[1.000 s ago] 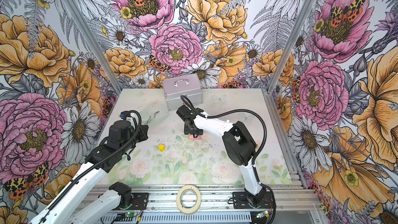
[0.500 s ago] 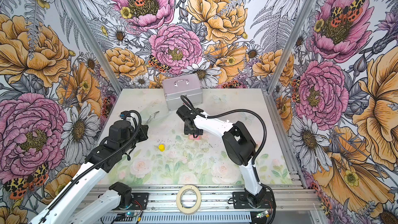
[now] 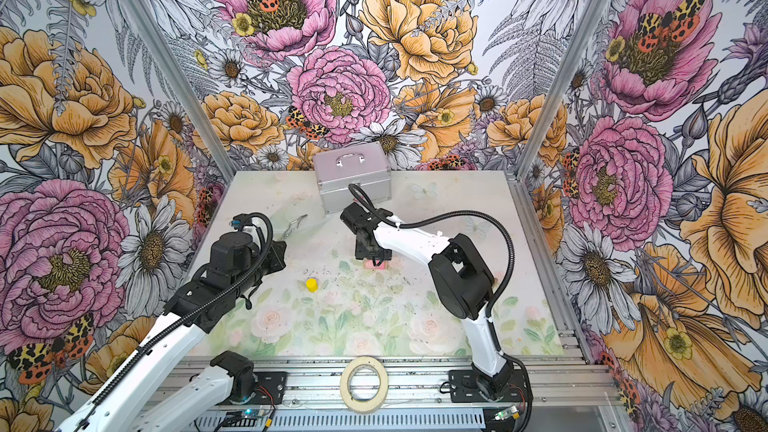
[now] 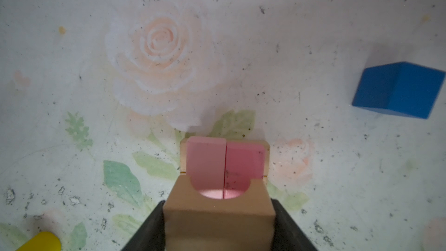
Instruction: Build the wood block tower
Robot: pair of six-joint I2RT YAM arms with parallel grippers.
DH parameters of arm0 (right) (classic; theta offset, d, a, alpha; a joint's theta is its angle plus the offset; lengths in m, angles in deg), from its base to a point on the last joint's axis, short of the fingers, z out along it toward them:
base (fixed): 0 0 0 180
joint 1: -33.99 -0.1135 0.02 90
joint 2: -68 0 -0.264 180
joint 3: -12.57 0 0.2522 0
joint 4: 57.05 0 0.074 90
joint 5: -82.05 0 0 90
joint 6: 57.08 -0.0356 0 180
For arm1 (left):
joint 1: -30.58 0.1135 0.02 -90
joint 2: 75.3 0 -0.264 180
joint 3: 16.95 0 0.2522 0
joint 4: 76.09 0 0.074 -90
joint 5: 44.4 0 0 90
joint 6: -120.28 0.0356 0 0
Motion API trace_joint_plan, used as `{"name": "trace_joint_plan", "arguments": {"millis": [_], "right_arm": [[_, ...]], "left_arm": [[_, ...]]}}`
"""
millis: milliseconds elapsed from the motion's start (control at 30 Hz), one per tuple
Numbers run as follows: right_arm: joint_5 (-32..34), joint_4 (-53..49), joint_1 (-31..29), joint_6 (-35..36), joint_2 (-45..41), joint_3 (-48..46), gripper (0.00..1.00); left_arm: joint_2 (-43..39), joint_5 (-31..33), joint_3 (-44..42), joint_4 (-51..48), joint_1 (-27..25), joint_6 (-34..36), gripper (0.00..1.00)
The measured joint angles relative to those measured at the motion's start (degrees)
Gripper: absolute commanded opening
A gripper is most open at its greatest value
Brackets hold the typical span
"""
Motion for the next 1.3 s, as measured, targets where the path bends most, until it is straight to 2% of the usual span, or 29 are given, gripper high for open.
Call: {"name": "trace_joint_plan", "arguments": {"millis": [1300], "right_arm": [[-0.4,0.5,0.5,0.0,0.7,0.0,0.05]], "left_arm": [[0.0,0.0,0.0,0.0,0.0,0.0,0.16]]}}
